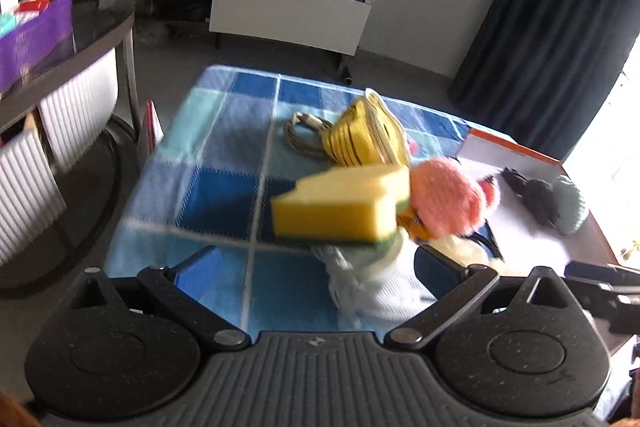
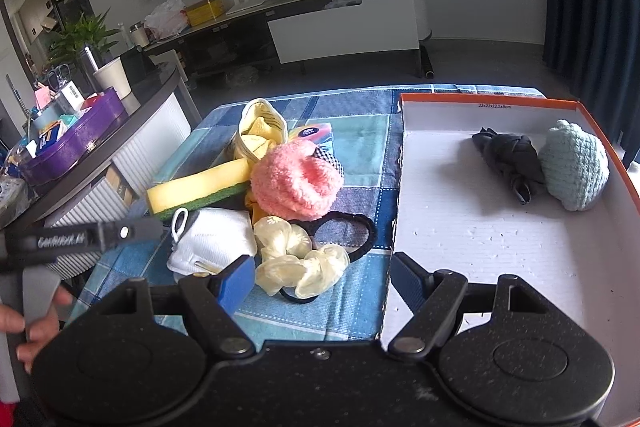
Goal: Organize soft objects
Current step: 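Grasp the yellow-green sponge with the left tool, then grasp the cream rubber gloves with the right tool while the left tool holds the sponge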
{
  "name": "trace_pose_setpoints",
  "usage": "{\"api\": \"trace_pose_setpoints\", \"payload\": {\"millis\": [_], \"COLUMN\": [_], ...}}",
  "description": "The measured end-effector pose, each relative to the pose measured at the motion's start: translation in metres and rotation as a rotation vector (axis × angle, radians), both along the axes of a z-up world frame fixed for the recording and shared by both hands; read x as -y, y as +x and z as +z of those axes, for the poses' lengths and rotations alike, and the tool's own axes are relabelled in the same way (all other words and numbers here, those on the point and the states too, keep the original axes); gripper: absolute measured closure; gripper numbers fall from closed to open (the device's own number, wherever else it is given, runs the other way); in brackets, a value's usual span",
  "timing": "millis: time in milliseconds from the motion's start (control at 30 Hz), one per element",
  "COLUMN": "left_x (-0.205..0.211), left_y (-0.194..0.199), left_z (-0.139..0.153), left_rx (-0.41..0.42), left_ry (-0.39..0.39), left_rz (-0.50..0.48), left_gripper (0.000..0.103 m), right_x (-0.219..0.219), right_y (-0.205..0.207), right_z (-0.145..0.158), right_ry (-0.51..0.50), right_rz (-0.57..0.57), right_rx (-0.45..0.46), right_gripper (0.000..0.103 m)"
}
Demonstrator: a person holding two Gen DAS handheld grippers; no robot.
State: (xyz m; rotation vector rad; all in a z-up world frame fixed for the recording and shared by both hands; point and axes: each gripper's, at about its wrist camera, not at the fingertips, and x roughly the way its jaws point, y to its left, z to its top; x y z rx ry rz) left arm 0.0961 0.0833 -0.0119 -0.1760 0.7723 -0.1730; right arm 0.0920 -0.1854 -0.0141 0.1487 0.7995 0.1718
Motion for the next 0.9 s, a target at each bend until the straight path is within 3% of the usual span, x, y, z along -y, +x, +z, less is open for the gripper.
{"api": "trace_pose_setpoints", "payload": {"millis": [300, 367, 400, 433, 500, 733, 900], "left_x": [-0.003, -0.001, 0.001, 0.002, 0.004, -0.007, -0.01], "left_y": [0.047, 0.052, 0.054, 0.055, 0.054, 0.039, 0.027], "left_z": [-0.007, -0.01, -0.012, -0.013, -0.015, 0.008, 0.029], "left_rx": [-0.086, -0.1, -0.107, -0.114, -0.124, -0.028, 0.029], "left_ry": [-0.056, -0.079, -0.087, -0.094, -0.094, -0.114, -0.072], "left_rz": [-0.037, -0.043, -0.05, -0.062, -0.074, 0.014, 0.04], "left_gripper": [0.0, 0.008, 0.025, 0.03, 0.031, 0.031, 0.031], "right_x": [-0.011, -0.014, -0.014, -0.015, -0.016, -0.016, -0.025], "right_y": [0.003, 0.004, 0.004, 0.005, 0.006, 0.014, 0.027], "right_z": [0.0, -0.001, -0.001, -0.002, -0.003, -0.012, -0.02], "right_ry": [-0.015, -0.018, -0.019, -0.02, -0.024, -0.028, -0.048], "right_rz": [0.031, 0.037, 0.039, 0.042, 0.046, 0.066, 0.105], "right_rx": [-0.002, -0.004, -0.006, -0.007, -0.011, -0.034, -0.054], "right_gripper": [0.015, 0.015, 0.015, 0.015, 0.015, 0.015, 0.015]}}
